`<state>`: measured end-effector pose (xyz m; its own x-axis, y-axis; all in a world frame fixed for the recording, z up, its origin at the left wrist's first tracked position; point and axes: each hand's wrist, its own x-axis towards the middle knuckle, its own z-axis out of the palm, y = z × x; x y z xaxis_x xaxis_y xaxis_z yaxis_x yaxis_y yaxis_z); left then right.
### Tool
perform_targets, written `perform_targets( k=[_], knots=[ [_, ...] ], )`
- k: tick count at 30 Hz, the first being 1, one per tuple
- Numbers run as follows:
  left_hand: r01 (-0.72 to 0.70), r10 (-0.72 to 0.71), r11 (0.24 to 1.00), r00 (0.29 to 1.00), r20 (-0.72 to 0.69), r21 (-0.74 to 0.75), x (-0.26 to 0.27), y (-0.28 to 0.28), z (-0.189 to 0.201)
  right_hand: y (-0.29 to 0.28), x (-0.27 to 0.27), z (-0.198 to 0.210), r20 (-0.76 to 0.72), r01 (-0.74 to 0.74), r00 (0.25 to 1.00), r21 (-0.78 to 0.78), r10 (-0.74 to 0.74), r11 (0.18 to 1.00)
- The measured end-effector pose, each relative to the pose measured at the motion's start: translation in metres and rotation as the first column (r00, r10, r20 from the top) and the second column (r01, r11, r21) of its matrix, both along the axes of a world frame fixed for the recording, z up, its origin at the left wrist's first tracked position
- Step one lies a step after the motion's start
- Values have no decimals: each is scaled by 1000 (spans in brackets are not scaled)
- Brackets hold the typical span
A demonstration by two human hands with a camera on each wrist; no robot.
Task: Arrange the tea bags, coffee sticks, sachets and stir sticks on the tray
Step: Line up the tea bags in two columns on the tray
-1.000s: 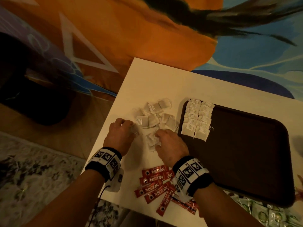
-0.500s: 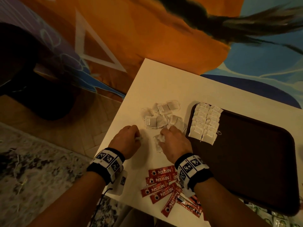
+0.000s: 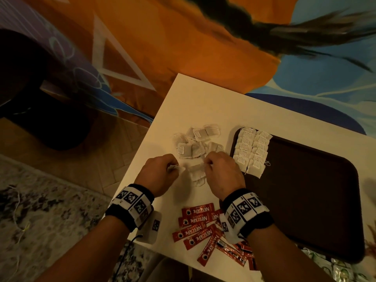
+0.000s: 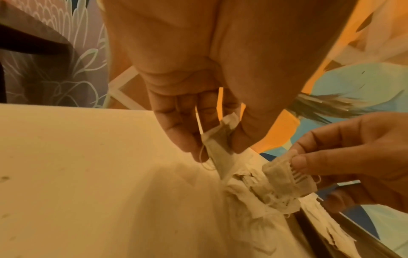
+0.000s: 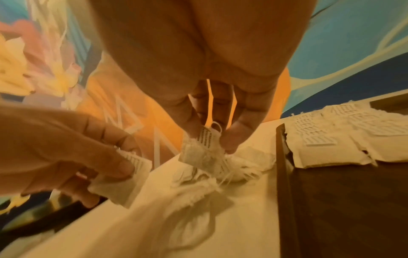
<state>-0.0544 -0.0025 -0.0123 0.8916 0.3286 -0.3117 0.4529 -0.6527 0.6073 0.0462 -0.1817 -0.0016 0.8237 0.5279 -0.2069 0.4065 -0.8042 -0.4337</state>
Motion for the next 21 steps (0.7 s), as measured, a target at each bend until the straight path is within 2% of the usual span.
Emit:
perform_targets(
  k=[4, 7, 14, 21],
  knots=[
    [16, -15, 1000, 994, 111, -17, 8, -6, 8, -15, 7, 11, -132, 129, 986, 240, -100, 962],
    [31, -27, 999, 977, 210, -15, 19, -15, 14, -32, 11, 18, -276, 233, 950, 311, -147, 921],
    [136, -115, 988, 963, 245, -70, 46, -52, 22, -84, 21, 33, -445, 374, 864, 258, -234, 891],
    [245, -219, 963, 954, 202, -114, 64, -91, 19, -131, 21, 32, -351, 318, 902, 144, -252, 937]
  ],
)
